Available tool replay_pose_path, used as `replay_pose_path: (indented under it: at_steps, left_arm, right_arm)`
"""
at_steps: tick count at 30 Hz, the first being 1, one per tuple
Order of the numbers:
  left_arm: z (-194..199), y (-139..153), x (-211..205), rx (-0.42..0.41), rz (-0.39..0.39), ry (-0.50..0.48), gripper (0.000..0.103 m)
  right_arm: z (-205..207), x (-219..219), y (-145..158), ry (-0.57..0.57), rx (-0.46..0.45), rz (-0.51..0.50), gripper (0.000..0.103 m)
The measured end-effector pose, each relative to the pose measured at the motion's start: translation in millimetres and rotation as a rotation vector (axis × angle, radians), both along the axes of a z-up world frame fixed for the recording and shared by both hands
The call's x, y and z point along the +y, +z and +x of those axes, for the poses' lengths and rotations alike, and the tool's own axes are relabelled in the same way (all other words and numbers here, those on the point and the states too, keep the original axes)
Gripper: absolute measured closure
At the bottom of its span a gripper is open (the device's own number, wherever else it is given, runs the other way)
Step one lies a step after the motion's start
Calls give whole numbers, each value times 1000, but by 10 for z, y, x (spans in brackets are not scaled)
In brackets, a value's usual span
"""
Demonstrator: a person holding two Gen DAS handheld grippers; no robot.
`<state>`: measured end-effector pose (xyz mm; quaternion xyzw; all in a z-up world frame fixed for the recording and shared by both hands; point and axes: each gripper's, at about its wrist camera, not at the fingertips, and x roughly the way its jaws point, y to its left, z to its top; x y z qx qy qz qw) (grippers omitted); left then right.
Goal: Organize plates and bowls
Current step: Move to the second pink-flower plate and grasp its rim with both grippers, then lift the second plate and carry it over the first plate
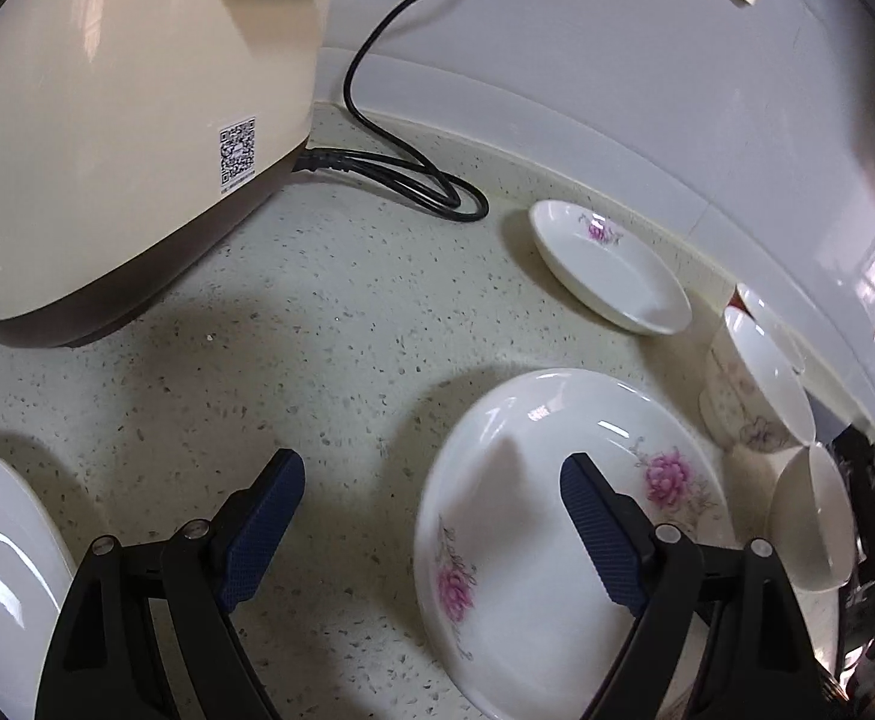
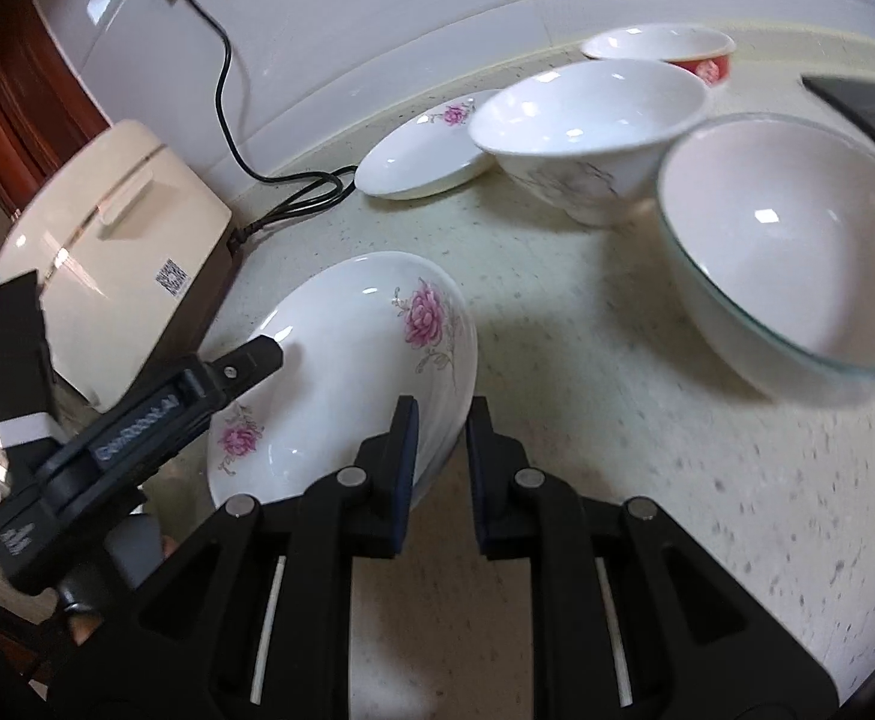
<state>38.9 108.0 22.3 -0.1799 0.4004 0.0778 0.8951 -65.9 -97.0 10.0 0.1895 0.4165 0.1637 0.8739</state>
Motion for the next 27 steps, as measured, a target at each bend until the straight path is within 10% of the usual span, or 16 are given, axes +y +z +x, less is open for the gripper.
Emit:
replay_pose_path:
  at_steps: [9,16,27]
  left_arm:
    - [-34,12,-62,12,42,-37,21]
    - [-37,-8,-132,-9,11,-124,81]
    - [-205,111,-122,-95,24,-130,86]
  right_arm:
    - [-91,4,15,26,-8,4,67]
    - [-145,46,28,31,-13,-33,75]
    - [-239,-21,85,32,-58,1,77]
